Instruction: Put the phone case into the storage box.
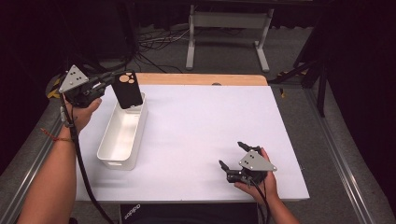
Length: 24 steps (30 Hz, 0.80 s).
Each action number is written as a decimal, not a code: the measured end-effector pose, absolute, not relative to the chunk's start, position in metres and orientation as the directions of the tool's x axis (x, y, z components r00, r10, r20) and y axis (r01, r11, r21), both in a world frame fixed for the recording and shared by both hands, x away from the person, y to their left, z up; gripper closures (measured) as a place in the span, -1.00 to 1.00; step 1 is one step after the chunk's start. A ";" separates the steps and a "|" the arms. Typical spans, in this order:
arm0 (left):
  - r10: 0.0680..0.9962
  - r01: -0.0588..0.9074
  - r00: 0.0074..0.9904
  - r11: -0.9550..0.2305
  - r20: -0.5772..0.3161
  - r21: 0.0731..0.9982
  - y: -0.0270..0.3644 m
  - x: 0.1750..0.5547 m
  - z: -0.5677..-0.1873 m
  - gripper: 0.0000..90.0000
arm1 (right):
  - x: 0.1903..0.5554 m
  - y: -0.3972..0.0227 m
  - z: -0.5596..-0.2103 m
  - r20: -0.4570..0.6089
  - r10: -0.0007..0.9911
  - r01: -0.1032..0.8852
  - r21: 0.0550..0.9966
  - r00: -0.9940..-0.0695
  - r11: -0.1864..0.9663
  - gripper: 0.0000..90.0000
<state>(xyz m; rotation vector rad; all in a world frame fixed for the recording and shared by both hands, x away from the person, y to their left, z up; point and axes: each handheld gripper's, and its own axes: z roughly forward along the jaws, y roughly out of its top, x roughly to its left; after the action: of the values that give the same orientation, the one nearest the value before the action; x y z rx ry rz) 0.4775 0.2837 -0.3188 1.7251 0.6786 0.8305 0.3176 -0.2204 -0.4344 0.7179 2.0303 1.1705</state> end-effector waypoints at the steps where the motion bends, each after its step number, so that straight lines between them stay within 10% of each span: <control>1: 0.779 0.050 0.594 -0.286 0.202 0.957 0.283 0.481 -0.322 0.80 | 0.318 -0.220 -0.435 -0.282 0.733 0.124 0.886 -0.619 0.446 -0.72; 24: 0.761 0.082 0.611 -0.334 0.217 0.939 0.270 0.527 -0.370 0.80 | 0.322 -0.222 -0.435 -0.244 0.745 0.166 0.888 -0.621 0.429 -0.71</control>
<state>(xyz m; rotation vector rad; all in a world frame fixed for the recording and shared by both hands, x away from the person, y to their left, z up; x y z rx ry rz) 0.5268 0.2702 -0.3696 1.7966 0.6847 0.8158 0.3224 -0.2223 -0.4346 0.7652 2.0503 1.1748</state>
